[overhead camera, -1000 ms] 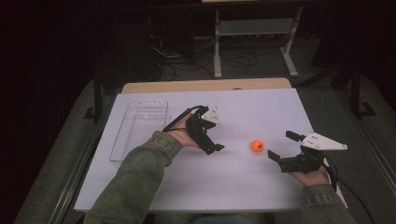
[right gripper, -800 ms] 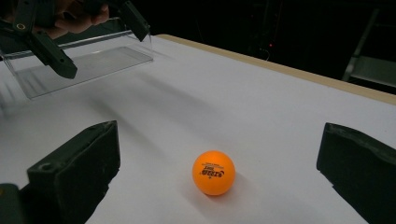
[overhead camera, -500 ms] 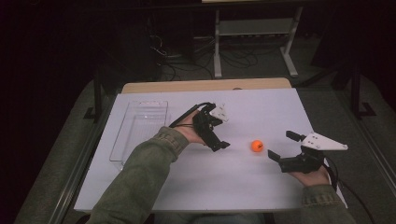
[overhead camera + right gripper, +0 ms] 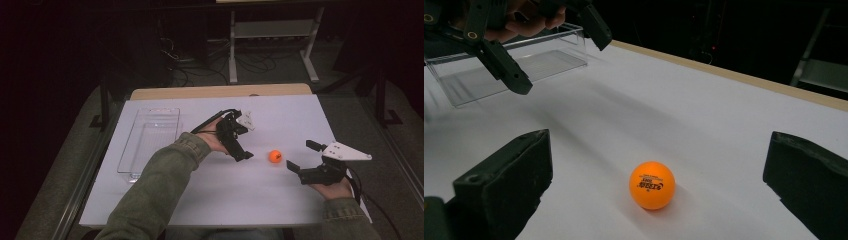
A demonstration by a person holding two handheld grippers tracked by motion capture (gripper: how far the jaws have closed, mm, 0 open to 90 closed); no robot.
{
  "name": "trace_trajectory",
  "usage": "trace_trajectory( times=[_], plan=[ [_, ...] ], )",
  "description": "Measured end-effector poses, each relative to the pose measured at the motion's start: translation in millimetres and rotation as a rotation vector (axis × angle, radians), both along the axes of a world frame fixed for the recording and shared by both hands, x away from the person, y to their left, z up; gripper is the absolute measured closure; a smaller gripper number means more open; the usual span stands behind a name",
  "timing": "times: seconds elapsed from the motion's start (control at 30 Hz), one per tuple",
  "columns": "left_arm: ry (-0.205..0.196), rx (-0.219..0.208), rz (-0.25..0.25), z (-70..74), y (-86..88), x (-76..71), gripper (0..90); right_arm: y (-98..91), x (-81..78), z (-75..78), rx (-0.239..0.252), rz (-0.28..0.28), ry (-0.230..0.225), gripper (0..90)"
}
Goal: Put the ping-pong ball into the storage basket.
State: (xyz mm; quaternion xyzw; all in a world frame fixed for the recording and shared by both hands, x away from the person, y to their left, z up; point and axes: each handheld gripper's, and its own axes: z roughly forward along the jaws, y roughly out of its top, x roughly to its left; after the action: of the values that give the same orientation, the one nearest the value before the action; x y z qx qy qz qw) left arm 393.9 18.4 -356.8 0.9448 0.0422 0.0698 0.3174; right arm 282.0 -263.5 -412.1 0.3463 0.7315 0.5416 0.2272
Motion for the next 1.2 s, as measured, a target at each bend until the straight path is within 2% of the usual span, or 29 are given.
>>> trace_trajectory(
  times=[0.27, 0.67, 1.2],
  plan=[
    [0.004, 0.013, -0.033, -2.9, -15.3, 3.4, 0.0, -1.0, -2.6, 0.4, -0.001, -0.005, -0.001, 0.0],
    [0.025, 0.028, -0.07, -15.3, -38.3, 8.8, 0.0, -4.8, -6.9, 0.1, 0.002, -0.017, -0.002, 0.0],
    [0.07, 0.012, -0.108, -42.5, -69.0, 17.9, 0.0, -5.0, -8.3, -0.1, 0.005, -0.015, -0.001, 0.0]
  ],
)
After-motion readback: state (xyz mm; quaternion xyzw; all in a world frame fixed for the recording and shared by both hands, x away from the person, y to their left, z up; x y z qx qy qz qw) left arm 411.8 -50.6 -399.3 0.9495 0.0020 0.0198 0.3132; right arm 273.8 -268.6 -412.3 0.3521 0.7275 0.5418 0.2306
